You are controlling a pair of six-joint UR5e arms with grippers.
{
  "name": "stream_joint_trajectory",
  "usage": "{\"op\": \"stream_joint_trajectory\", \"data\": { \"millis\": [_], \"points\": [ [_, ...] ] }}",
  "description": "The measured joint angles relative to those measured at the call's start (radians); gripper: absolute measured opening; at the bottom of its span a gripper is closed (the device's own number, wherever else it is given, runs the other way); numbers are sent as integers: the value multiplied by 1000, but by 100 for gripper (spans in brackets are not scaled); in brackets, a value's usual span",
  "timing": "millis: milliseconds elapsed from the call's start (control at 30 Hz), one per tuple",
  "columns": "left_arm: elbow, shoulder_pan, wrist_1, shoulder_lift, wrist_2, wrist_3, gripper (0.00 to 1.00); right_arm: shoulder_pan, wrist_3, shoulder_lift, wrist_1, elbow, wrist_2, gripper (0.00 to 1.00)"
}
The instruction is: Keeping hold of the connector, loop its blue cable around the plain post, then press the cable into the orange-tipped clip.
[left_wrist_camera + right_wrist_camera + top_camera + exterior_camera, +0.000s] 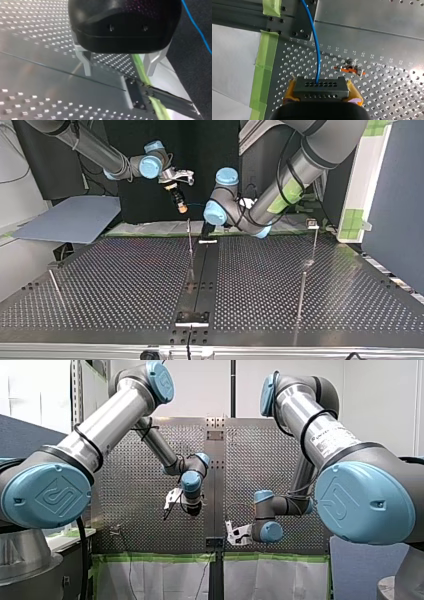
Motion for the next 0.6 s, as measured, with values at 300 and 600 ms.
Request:
{"op": "stream_joint_trajectory", "data": {
  "millis": [300, 600],
  "points": [
    [1, -7, -80, 76, -17, 50, 100, -3, 0, 0, -2, 0, 0, 0],
    [-5, -9, -164, 89, -16, 73, 100, -3, 3, 0, -3, 0, -1, 0]
  ]
}}
